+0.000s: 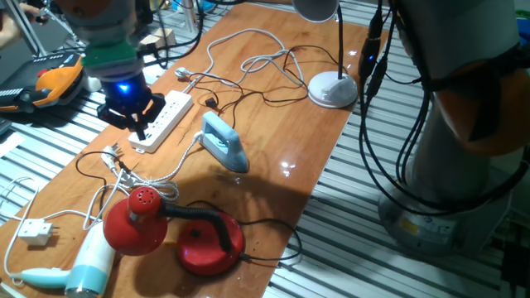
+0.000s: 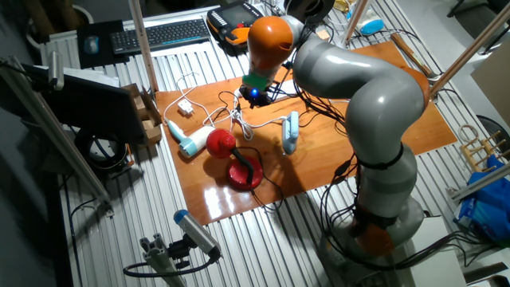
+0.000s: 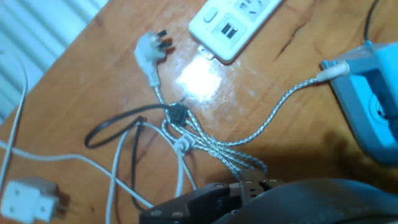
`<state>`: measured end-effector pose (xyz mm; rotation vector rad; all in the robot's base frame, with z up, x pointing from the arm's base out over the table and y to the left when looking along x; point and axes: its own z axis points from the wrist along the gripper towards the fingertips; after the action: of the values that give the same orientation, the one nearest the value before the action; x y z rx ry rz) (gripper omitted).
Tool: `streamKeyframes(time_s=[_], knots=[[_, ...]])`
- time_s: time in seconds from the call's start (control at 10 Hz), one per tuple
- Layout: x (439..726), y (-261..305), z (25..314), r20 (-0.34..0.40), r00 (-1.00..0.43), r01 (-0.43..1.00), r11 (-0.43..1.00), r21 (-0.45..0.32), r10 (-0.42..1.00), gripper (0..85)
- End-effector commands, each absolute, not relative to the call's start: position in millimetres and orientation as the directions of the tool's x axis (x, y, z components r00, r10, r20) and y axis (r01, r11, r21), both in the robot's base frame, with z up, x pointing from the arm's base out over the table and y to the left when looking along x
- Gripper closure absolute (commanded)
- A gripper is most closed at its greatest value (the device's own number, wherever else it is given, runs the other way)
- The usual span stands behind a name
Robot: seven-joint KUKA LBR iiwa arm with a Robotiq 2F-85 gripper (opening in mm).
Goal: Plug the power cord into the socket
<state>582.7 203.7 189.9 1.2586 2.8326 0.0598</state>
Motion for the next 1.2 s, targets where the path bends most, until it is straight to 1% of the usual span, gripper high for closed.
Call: streamKeyframes(time_s=[0.0,0.5,0.9,1.0,1.1], knots=[[583.8,206.2,187.8,-0.029,-0.514,0.856,0.515,0.049,0.857,85.0],[592.3,209.0,181.7,-0.013,-0.527,0.848,0.527,0.050,0.850,85.0],[592.8,208.8,182.1,-0.015,-0.541,0.839,0.541,0.060,0.841,85.0],[592.8,208.8,182.1,-0.023,-0.553,0.831,0.553,0.057,0.833,85.0],[592.8,208.8,182.1,-0.054,-0.570,0.819,0.572,0.038,0.820,85.0]])
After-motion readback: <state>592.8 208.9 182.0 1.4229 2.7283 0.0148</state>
